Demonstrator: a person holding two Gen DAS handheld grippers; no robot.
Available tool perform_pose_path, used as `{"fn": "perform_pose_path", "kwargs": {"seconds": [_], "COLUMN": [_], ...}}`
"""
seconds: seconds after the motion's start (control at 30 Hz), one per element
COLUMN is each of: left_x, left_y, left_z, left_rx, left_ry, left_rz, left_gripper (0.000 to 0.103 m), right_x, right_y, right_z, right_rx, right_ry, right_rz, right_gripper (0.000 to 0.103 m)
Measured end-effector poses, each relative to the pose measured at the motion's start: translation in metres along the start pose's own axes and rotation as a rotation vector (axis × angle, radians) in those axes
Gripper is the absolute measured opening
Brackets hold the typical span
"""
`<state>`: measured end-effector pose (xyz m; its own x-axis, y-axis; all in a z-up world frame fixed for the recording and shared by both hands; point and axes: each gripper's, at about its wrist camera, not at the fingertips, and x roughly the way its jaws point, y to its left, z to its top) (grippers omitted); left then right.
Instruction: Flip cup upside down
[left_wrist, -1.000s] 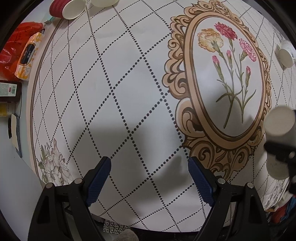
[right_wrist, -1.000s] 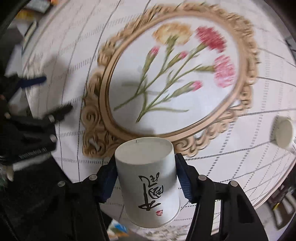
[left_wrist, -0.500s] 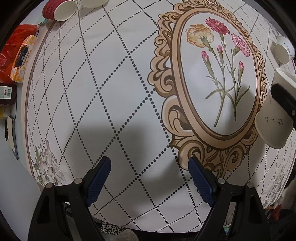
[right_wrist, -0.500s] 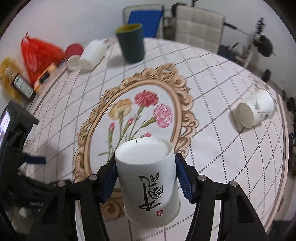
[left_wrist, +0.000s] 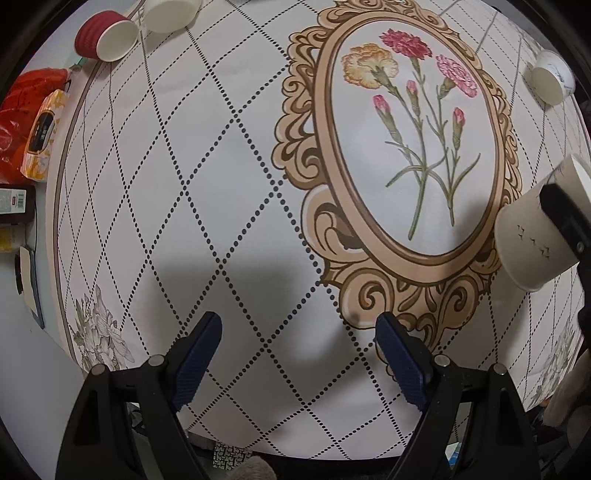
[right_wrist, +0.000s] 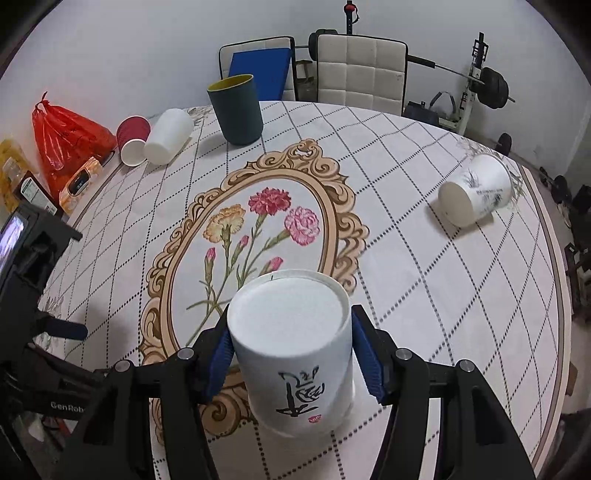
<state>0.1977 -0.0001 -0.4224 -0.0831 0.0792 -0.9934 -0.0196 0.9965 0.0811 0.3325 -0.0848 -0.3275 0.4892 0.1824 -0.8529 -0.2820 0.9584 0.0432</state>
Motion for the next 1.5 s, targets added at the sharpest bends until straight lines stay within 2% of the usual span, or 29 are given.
{"fn": "perform_pose_path", "kwargs": {"seconds": [0.23,0.3,0.43,0.5,0.67,0.87,1.03,1.17,1.5], "left_x": [-0.011,-0.014,-0.024,-0.032,-0.065,-0.133,-0.180,-0.216,-0.303], "left_y": [-0.007,-0.008,-0.013,-0.016,-0.025,-0.031,-0.013,-0.011,-0.009], "left_z": [-0.009,-0.012,-0.015,-0.014,-0.023,-0.046,-0.069,-0.090,-0.147], "left_rx": [0.016,0.018,0.027,0.031,0.059,0.101,0.122,0.133,0.121], "left_ry": [-0.018,-0.021,-0.035,-0.048,-0.115,-0.266,-0.366,-0.446,-0.548], "left_rz": [0.003,0.002,0.007,0.007,0.003,-0.021,-0.053,-0.061,-0.101], "left_gripper": [0.085,0.085,0.085,0.085,0.085,0.085,0.085,0.085,0.085], "right_x": [0.000,-0.002,-0.007,-0.012,-0.037,-0.097,-0.159,-0.205,-0.335], "right_y": [-0.003,-0.004,-0.003,-0.004,-0.007,-0.012,-0.005,0.003,0.018], "right_z": [-0.014,-0.016,-0.017,-0.016,-0.012,-0.009,-0.013,-0.020,-0.022], "right_rx": [0.021,0.024,0.032,0.055,0.136,0.281,0.339,0.371,0.372], "right_ry": [0.052,0.052,0.063,0.081,0.103,0.119,0.102,0.074,-0.026], "right_rz": [-0.018,-0.024,-0.033,-0.040,-0.069,-0.184,-0.270,-0.277,-0.301], "right_gripper": [0.064,0.076,0.086,0.095,0.097,0.098,0.098,0.098,0.098]}}
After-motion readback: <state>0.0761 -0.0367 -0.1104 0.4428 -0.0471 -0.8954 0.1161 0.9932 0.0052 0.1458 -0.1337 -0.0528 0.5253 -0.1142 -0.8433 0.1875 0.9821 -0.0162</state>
